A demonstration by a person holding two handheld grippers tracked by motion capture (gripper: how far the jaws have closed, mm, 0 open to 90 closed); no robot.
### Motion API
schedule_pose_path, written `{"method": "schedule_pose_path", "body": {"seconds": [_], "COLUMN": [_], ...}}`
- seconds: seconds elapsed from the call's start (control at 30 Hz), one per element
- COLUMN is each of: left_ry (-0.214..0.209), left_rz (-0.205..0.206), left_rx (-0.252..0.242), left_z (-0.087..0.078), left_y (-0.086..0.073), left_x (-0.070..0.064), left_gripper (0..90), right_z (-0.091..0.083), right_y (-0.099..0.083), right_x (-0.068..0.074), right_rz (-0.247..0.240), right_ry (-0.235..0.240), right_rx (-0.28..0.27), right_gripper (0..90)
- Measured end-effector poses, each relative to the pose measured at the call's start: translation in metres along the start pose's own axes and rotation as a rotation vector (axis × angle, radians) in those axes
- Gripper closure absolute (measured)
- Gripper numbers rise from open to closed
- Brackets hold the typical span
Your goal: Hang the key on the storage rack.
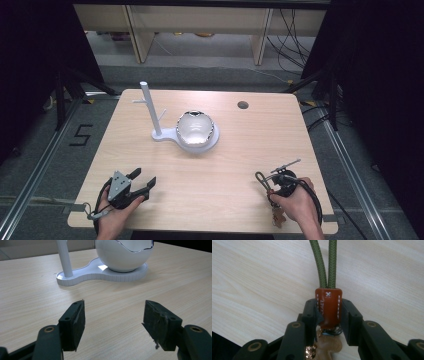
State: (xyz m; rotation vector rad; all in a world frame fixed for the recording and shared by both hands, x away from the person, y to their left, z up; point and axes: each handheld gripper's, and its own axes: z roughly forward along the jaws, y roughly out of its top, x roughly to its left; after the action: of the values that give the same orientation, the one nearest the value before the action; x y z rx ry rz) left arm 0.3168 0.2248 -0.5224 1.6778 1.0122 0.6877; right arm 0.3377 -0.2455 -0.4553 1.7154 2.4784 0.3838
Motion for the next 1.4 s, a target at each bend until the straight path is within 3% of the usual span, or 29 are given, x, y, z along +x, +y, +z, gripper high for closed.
{"method": "schedule_pose_path", "body": {"seconds": [0.1,0.33,0.4,0.43,0.57,0.6,0.8,0.83,0.87,0.9,0.93,0.97,1.03,1.1,1.17,1.23,1.3,1.33,1.37,1.4], "left_ry": [0.001,-0.004,-0.003,-0.003,-0.002,-0.002,0.001,0.003,0.003,0.003,0.003,0.001,0.001,0.004,0.004,0.004,0.004,0.004,0.004,0.004], "left_rz": [-0.006,-0.01,-0.014,-0.016,-0.018,-0.018,-0.019,-0.017,-0.018,-0.018,-0.018,-0.017,-0.018,-0.019,-0.023,-0.023,-0.022,-0.022,-0.023,-0.024], "left_rx": [-0.001,-0.012,-0.013,-0.014,-0.015,-0.015,-0.009,-0.007,-0.005,-0.003,-0.003,-0.008,-0.008,-0.004,-0.005,-0.005,-0.005,-0.004,-0.004,-0.005], "left_z": [0.0,0.001,0.001,0.001,0.0,0.0,0.0,0.0,0.0,0.0,0.0,0.0,0.0,0.0,0.0,0.0,0.0,0.0,0.0,0.0], "left_y": [0.0,-0.001,-0.001,-0.001,-0.001,-0.001,0.0,0.0,0.0,0.0,0.0,0.0,0.0,0.0,0.0,0.0,0.0,0.0,0.0,0.0], "left_x": [0.0,0.001,0.001,0.001,0.001,0.001,0.001,0.001,0.001,0.001,0.001,0.002,0.001,0.002,0.002,0.002,0.002,0.002,0.002,0.002], "left_gripper": [33.3,33.4,33.3,33.4,33.5,33.4,33.5,33.5,33.5,33.5,33.5,33.5,33.5,33.5,33.5,33.5,33.5,33.5,33.5,33.5], "right_z": [-0.003,-0.007,-0.008,-0.007,-0.007,-0.005,-0.003,-0.002,-0.002,0.0,0.0,0.0,0.003,0.003,0.006,0.008,0.008,0.007,0.009,0.01], "right_y": [-0.001,-0.006,-0.008,-0.011,-0.016,-0.019,-0.026,-0.028,-0.028,-0.03,-0.03,-0.03,-0.033,-0.034,-0.035,-0.035,-0.037,-0.039,-0.038,-0.039], "right_x": [0.001,0.002,0.003,-0.001,-0.001,-0.003,-0.007,-0.007,-0.007,-0.007,-0.007,-0.007,-0.006,-0.005,-0.005,-0.004,-0.005,-0.001,-0.004,-0.003], "right_rz": [0.003,0.026,0.017,-0.034,-0.037,-0.035,-0.033,-0.036,-0.036,-0.04,-0.04,-0.058,-0.058,-0.045,-0.069,-0.051,-0.066,-0.025,-0.062,-0.042], "right_ry": [0.014,0.031,0.053,0.069,0.087,0.122,0.122,0.127,0.127,0.121,0.121,0.154,0.145,0.153,0.161,0.149,0.164,0.184,0.184,0.179], "right_rx": [0.0,-0.076,-0.117,-0.164,-0.217,-0.237,-0.287,-0.321,-0.321,-0.369,-0.369,-0.389,-0.45,-0.458,-0.514,-0.515,-0.547,-0.547,-0.578,-0.601], "right_gripper": [68.7,68.7,68.7,68.7,68.7,68.7,68.7,68.7,68.7,68.7,68.7,68.7,68.7,68.7,68.7,68.7,68.7,68.7,68.7,68.7]}}
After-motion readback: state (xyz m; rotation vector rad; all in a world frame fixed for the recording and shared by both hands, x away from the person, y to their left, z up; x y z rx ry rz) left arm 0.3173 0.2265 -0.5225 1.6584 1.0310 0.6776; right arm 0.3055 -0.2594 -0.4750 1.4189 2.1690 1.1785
